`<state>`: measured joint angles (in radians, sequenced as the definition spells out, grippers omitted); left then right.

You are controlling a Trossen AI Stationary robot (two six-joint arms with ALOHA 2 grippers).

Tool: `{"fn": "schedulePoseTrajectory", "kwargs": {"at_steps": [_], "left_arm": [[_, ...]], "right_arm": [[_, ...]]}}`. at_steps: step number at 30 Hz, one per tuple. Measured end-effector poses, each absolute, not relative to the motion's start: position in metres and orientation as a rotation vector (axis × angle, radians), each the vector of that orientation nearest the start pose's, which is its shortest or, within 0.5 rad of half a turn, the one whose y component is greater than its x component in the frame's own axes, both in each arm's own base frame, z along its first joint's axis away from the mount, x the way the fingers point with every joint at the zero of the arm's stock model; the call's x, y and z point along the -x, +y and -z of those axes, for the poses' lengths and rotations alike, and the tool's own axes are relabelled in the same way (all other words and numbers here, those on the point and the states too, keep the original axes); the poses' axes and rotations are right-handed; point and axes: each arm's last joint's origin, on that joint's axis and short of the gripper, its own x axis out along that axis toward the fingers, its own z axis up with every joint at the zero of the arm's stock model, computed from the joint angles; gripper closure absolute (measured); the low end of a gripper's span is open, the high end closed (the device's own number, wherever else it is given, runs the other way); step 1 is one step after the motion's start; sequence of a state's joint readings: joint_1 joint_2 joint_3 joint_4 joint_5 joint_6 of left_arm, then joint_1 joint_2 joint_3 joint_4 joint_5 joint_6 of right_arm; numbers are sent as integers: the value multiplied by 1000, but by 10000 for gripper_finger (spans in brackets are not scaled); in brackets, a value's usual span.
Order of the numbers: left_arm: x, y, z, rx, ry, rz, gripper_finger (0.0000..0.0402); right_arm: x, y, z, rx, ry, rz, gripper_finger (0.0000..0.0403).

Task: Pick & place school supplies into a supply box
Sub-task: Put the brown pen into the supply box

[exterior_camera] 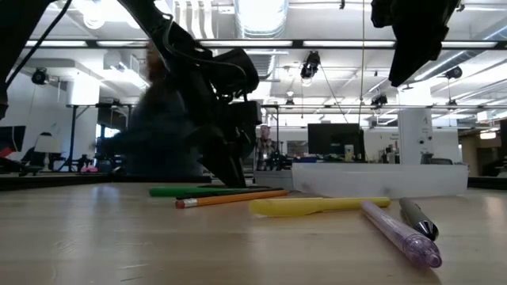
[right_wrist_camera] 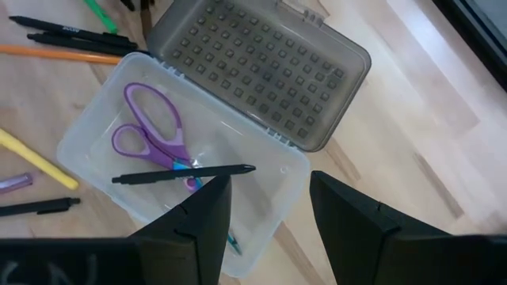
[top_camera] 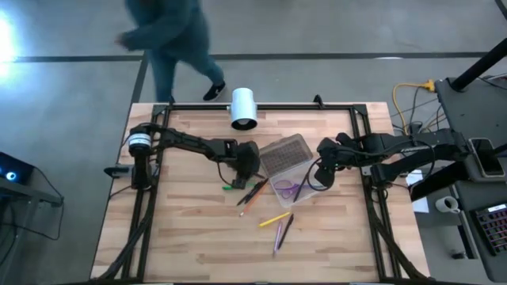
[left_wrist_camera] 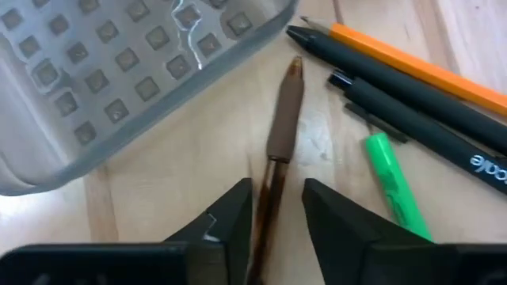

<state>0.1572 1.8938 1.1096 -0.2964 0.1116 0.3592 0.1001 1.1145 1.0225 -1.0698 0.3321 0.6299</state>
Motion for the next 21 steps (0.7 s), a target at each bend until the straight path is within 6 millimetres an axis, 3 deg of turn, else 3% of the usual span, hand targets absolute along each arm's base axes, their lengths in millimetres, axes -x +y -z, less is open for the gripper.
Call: {"fn": "schedulePoseTrajectory", "kwargs": {"at_steps": [9, 14, 18, 21], "left_arm": [[-360, 52, -138, -150, 1088, 104, 386], [-360, 49, -140, -77, 1090, 49, 388], [-353, 39, -154, -6, 1100, 11, 392], [-351, 30, -177, 42, 1060, -10, 393]], "right_arm": [[-192, 10, -291, -310, 1012, 546, 239], [-193, 10, -291, -316, 1000, 547, 239], [-194, 10, -292, -320, 981, 546, 239], [-195, 10, -292, -321, 976, 545, 239]]}}
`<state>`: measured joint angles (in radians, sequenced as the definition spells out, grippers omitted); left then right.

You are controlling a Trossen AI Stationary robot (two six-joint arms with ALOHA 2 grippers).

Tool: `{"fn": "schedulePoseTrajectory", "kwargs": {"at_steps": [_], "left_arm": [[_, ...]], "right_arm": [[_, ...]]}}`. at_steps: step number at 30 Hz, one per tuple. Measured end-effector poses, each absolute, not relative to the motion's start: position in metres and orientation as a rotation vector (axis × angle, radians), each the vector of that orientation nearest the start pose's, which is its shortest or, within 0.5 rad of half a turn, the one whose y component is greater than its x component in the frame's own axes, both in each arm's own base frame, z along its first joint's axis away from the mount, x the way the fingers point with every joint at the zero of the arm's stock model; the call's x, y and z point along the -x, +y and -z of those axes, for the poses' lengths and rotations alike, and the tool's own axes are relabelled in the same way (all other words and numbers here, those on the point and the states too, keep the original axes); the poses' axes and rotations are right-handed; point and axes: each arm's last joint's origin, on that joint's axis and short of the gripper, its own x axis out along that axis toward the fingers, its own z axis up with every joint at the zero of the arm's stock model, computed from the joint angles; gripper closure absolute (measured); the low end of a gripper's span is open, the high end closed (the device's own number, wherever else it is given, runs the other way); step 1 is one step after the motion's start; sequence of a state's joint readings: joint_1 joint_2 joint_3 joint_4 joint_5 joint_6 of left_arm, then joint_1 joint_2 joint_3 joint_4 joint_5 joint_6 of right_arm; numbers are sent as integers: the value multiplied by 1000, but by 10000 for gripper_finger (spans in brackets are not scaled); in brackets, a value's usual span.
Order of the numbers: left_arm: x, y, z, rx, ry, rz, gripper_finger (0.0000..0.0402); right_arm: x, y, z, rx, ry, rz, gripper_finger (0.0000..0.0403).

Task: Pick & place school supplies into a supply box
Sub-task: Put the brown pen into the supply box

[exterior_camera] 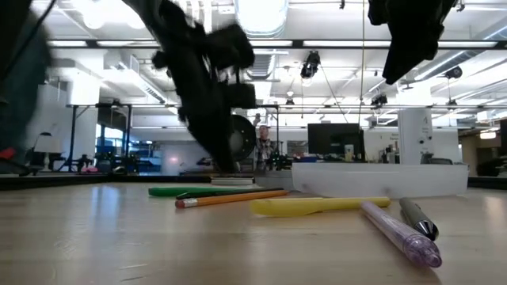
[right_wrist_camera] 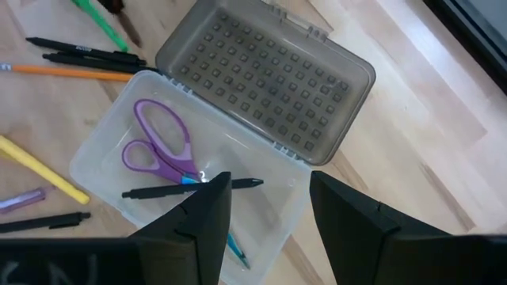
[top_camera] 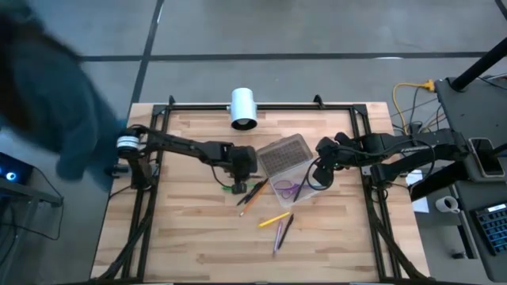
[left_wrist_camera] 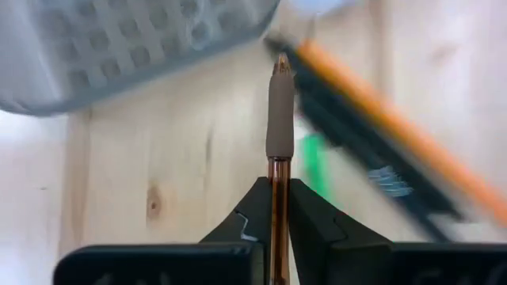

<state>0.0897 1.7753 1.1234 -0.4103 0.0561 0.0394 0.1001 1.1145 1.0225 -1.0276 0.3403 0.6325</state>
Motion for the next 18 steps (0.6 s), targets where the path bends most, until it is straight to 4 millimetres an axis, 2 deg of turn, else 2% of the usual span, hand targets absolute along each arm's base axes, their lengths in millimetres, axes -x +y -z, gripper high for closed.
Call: {"fn": "schedulePoseTrajectory", "kwargs": {"at_steps": [5, 8, 12, 18], "left_arm": [[-344, 19, -204, 175, 1000, -76, 393], [-351, 17, -224, 319, 895, -79, 393], [-371, 18, -242, 475, 743, -64, 393], [-423, 22, -255, 521, 634, -46, 389]], "right_arm": [[-195, 9, -293, -311, 962, 553, 239], [-196, 9, -293, -303, 944, 565, 239], [-197, 8, -294, -292, 932, 581, 239], [-197, 8, -296, -293, 895, 592, 239]]}}
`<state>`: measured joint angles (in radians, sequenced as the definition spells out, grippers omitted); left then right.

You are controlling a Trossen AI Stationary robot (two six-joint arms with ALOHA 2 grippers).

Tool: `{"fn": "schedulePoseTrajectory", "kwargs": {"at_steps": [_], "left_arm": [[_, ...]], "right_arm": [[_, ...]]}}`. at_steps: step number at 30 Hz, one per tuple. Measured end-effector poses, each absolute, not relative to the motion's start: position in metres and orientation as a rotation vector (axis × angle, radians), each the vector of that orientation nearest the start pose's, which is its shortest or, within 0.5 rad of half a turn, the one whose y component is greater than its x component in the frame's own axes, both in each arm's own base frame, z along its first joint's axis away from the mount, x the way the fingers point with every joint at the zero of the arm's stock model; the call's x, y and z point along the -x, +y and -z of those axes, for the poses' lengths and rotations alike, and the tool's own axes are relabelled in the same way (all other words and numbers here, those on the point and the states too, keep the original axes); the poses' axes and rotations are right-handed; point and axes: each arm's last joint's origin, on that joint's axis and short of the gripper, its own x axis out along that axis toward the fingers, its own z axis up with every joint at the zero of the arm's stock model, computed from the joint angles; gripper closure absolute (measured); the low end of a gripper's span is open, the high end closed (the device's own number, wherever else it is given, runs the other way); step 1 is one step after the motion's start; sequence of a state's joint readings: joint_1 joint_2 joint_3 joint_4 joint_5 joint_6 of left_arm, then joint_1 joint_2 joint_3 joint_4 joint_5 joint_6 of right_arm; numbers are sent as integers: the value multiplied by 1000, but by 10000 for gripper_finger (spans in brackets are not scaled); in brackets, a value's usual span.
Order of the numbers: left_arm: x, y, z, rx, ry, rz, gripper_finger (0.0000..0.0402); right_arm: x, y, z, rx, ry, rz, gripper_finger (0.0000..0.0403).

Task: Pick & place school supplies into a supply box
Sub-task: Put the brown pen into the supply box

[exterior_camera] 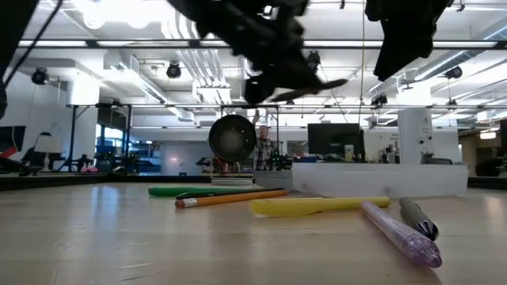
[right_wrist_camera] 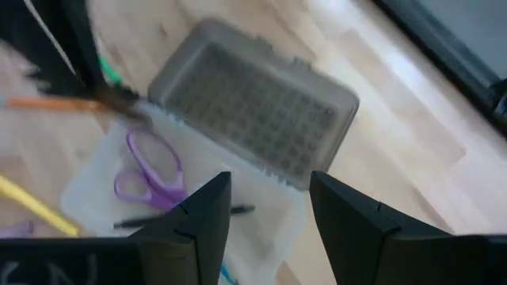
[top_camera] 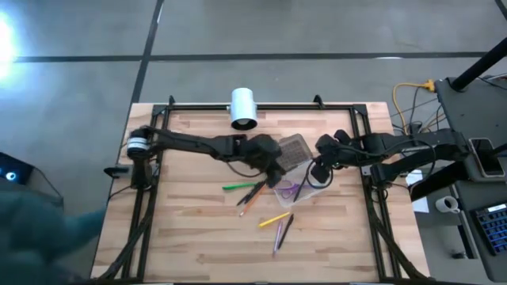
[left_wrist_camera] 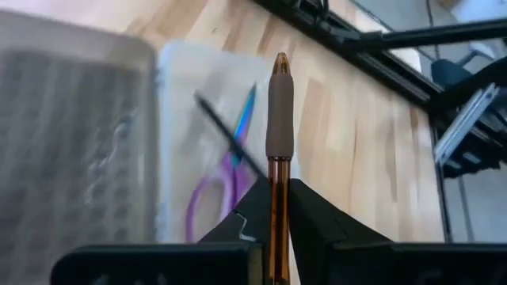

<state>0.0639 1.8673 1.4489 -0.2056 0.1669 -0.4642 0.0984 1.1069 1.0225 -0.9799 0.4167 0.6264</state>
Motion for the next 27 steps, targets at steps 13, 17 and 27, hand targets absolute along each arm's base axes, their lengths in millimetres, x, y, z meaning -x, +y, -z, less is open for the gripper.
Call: {"fn": "schedulePoseTrajectory", "kwargs": {"at_steps": [13, 17, 27], "left_arm": [[-522, 22, -207, 517, 814, -56, 385], [-530, 25, -195, 521, 845, -72, 385], [-523, 53, -175, 515, 881, -193, 385]], "right_arm": [[-163, 4, -326, -362, 686, 602, 255], [-157, 3, -329, -370, 665, 595, 255], [-164, 4, -320, -312, 724, 592, 257]]}}
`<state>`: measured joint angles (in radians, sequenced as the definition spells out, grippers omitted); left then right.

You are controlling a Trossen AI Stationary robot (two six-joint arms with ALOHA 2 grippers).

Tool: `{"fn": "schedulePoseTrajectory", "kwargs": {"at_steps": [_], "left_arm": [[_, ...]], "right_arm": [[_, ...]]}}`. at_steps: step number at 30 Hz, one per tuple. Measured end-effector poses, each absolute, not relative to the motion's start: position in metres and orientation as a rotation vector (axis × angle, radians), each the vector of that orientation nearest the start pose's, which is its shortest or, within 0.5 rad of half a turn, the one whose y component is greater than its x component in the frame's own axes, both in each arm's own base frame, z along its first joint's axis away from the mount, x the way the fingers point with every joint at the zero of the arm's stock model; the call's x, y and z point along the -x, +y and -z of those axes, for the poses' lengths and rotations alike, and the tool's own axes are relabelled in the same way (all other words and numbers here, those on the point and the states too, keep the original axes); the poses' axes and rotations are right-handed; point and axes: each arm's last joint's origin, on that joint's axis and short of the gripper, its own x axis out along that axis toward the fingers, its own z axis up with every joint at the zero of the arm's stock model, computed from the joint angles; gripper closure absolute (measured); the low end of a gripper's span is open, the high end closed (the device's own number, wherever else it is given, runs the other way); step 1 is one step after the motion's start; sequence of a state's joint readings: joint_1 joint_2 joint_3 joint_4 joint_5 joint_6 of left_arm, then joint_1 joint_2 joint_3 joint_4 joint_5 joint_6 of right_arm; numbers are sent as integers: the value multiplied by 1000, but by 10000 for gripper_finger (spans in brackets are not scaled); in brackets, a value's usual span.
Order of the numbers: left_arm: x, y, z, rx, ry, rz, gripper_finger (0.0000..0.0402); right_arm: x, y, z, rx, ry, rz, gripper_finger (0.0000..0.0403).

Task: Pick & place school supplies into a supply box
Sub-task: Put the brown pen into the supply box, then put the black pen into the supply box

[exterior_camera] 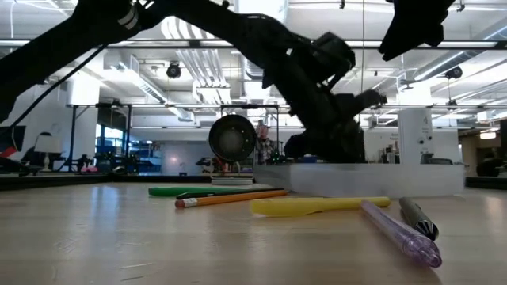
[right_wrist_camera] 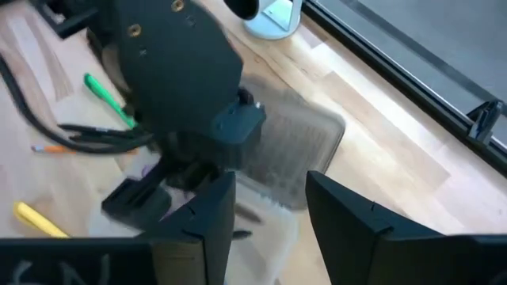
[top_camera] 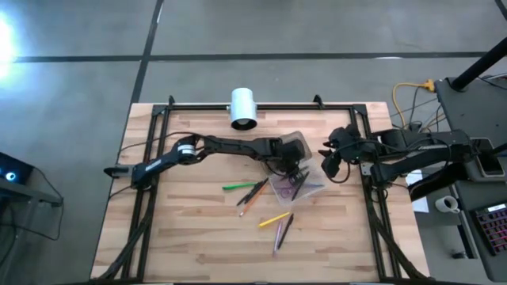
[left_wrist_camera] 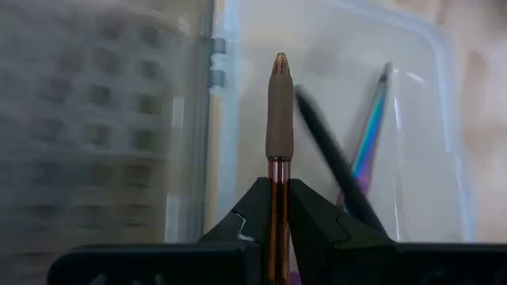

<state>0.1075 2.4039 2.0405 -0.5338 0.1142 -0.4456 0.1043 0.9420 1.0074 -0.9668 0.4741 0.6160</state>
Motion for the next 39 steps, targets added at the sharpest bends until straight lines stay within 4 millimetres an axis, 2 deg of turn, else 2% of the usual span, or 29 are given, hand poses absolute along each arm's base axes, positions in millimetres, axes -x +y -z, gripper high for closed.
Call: {"fn": "schedulePoseTrajectory", "kwargs": {"at_steps": [4, 8, 18, 21, 29, 35, 39], "left_arm": [[-519, 57, -166, 489, 911, -244, 384], [-520, 57, -170, 476, 903, -237, 373], [-525, 58, -186, 452, 849, -265, 298], [-523, 58, -191, 438, 880, -264, 283], [-502, 30, -223, 297, 1016, -176, 279], [-497, 14, -217, 276, 1074, -153, 279], [-495, 12, -210, 252, 1087, -179, 279]], "right_arm": [[-169, 4, -316, -291, 749, 591, 257], [-173, 5, -314, -272, 768, 588, 259], [-176, 5, -311, -258, 784, 586, 258], [-176, 5, -311, -258, 785, 586, 259], [-175, 5, -311, -255, 790, 586, 258], [-175, 5, -311, -251, 792, 585, 259], [-175, 5, -311, -252, 792, 585, 261]]}}
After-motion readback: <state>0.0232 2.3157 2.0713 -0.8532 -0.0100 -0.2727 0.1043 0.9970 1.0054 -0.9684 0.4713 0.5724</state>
